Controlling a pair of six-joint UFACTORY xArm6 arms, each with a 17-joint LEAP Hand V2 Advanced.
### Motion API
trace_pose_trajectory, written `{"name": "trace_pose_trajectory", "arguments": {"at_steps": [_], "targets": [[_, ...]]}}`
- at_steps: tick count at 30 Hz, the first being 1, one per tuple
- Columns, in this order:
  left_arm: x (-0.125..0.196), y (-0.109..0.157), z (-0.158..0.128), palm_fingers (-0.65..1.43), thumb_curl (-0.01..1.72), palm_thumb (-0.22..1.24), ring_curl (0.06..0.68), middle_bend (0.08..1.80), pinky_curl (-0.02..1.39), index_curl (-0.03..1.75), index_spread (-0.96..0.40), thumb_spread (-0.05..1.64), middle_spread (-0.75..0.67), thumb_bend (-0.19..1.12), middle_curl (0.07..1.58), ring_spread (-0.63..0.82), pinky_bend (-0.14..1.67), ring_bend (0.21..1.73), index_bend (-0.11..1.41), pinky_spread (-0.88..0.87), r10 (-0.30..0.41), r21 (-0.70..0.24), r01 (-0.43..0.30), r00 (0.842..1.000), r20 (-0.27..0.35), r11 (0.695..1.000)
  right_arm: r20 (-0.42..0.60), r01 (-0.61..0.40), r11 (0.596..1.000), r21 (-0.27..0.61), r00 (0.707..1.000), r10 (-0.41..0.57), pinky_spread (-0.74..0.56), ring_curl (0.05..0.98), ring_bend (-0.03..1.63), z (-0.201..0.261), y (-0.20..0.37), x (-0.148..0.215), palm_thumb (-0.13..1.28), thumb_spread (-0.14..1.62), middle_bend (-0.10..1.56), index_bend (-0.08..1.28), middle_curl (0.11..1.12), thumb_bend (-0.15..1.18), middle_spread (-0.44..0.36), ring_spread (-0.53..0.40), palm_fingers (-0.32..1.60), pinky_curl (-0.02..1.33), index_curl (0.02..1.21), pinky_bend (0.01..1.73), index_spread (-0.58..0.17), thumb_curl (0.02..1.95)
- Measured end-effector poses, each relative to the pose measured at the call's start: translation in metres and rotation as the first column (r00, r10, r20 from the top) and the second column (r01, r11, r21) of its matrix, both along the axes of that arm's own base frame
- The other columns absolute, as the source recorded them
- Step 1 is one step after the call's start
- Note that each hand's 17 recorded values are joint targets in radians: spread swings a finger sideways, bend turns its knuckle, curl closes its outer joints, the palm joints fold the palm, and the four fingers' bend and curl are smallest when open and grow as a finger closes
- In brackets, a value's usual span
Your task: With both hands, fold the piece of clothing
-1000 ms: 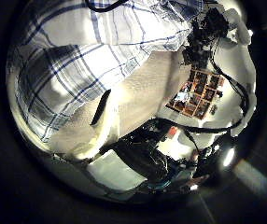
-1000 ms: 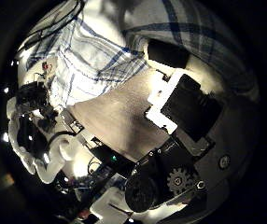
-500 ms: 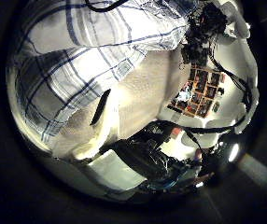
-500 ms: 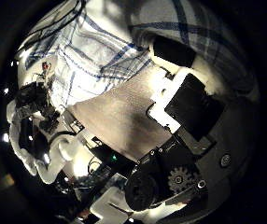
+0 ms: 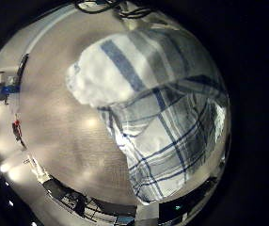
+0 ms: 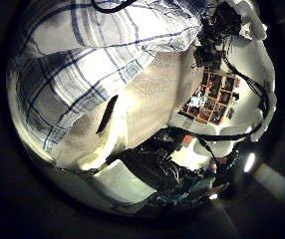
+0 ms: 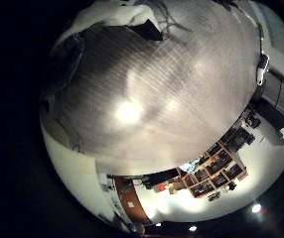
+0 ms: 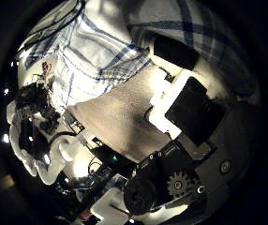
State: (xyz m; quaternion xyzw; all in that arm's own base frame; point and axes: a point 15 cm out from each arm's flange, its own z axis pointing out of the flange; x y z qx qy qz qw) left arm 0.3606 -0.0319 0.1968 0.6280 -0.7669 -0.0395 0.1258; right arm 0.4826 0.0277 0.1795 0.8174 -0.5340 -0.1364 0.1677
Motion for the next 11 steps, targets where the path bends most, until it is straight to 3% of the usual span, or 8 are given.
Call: {"name": "trace_pose_trajectory", "arguments": {"at_steps": [2,3,5,11], "targets": [[-0.003,0.0,0.003,0.16,0.33,0.41,0.233,0.18,0.37,0.39,0.0,1.2,0.22,-0.02,0.32,0.37,0.25,0.59,0.18,0.42,-0.001,0.0,0.001,1.0,-0.006,1.0,0.0,0.0,1.0,0.0,1.0,0.0,-0.27,0.604,1.28,0.0,0.0,0.0,0.5,1.19,0.81,0.4,0.58,-0.08,-0.2,-0.219,-0.03,0.65,0.71,1.29,-0.362,0.48],[-0.005,0.0,0.004,0.16,0.33,0.41,0.233,0.18,0.37,0.39,0.0,1.2,0.21,-0.02,0.32,0.37,0.26,0.59,0.18,0.42,-0.001,0.0,0.001,1.0,-0.011,1.0,0.0,0.0,1.0,0.0,1.0,0.0,-0.25,0.587,1.26,0.0,0.0,0.0,0.49,1.19,0.79,0.38,0.56,-0.07,-0.201,-0.218,-0.01,0.64,0.68,1.27,-0.372,0.47],[-0.008,0.001,0.007,0.17,0.33,0.41,0.233,0.18,0.36,0.39,0.0,1.2,0.21,-0.02,0.32,0.37,0.25,0.59,0.18,0.42,-0.002,0.003,0.002,1.0,-0.021,1.0,0.0,0.0,1.0,0.0,1.0,0.0,-0.05,0.473,1.06,0.0,0.0,0.0,0.35,1.16,0.65,0.3,0.49,-0.07,-0.146,-0.123,-0.1,0.54,0.55,1.13,-0.399,0.41],[-0.017,0.008,0.024,0.17,0.33,0.41,0.229,0.18,0.36,0.39,0.0,1.21,0.22,-0.02,0.32,0.37,0.25,0.58,0.19,0.43,0.012,0.01,-0.012,0.999,-0.043,1.0,0.0,0.0,1.0,0.0,1.0,0.0,0.26,0.35,0.81,0.0,0.0,0.0,0.14,1.09,0.49,0.2,0.41,-0.05,-0.061,0.069,-0.08,0.42,0.46,0.92,-0.404,0.33]]}}
